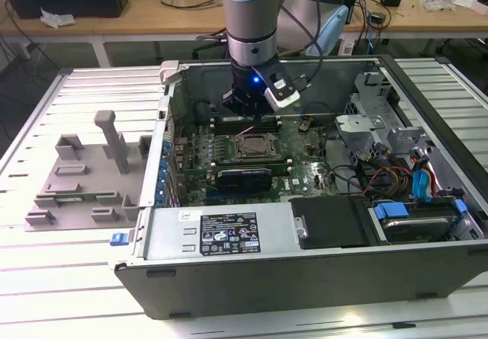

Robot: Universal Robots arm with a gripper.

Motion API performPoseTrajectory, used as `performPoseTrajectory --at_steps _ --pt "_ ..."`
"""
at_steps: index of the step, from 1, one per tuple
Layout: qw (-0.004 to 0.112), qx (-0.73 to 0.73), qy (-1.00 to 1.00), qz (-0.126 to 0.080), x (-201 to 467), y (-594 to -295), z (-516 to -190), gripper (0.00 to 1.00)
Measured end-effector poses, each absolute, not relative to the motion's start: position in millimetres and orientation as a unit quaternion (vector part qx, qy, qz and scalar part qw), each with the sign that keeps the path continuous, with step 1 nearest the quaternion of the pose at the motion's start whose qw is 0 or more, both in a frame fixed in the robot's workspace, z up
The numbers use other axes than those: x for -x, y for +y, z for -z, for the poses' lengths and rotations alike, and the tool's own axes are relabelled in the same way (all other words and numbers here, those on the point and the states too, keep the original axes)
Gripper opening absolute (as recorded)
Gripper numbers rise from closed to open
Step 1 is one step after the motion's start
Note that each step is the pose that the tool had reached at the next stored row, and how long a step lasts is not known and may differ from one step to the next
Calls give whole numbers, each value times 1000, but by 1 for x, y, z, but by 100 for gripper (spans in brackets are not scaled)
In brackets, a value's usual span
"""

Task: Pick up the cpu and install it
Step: 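Install the first cpu locking lever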

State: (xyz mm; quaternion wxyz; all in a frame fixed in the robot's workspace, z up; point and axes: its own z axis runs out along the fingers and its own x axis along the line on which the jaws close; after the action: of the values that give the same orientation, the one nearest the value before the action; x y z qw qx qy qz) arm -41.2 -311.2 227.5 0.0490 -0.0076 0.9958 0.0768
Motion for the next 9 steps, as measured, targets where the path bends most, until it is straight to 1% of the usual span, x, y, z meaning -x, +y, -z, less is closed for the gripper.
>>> performPoseTrajectory --at_steps 2,9 --pt "64 9 995 -77 42 -311 -226 11" --pt "65 9 995 -77 45 -309 -224 11"
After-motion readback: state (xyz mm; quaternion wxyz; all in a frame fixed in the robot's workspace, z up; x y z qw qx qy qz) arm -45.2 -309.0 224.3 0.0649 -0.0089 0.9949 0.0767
